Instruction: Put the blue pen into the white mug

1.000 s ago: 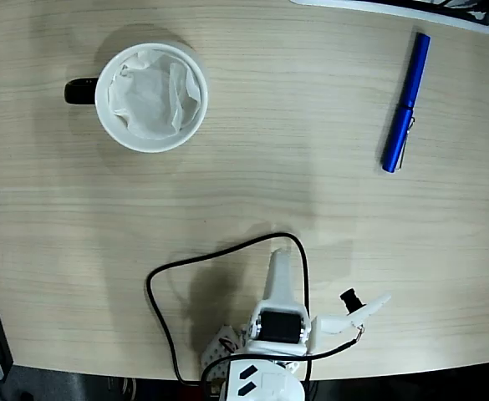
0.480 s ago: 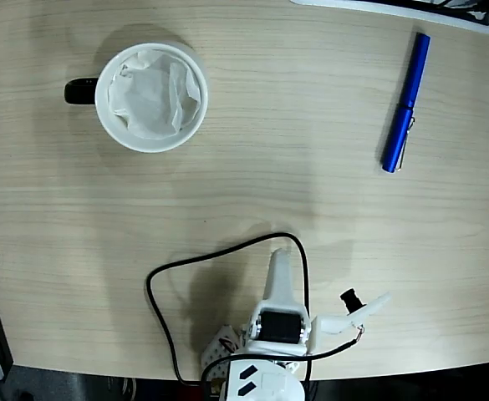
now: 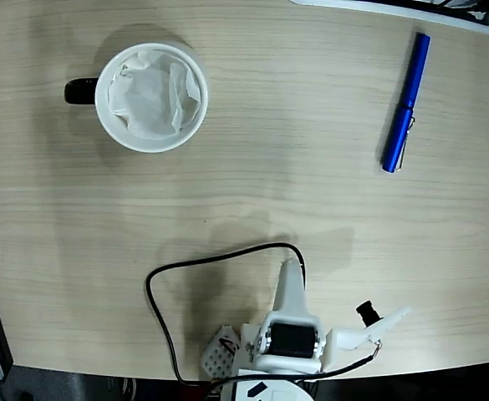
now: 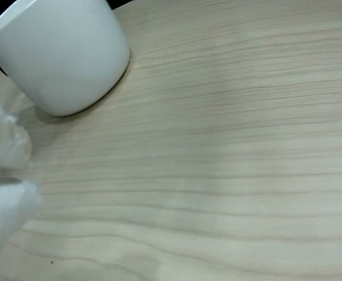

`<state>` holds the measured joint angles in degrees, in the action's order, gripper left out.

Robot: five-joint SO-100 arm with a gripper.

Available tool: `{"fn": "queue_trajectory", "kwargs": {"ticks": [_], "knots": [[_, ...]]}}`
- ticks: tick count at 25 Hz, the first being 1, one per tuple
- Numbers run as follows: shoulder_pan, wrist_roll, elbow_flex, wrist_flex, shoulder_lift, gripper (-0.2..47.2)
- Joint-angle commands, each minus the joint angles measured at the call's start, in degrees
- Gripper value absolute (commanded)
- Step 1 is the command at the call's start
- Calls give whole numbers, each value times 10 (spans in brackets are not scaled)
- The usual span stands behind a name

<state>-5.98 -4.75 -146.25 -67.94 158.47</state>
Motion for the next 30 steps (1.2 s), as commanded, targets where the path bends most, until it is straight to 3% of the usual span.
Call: {"fn": "queue_trajectory", "kwargs": {"ticks": [1, 19, 30], "knots": [[-17, -58, 84, 3, -80, 0], [-209, -499, 465, -71, -468, 0], [-233, -736, 639, -71, -675, 2]]}}
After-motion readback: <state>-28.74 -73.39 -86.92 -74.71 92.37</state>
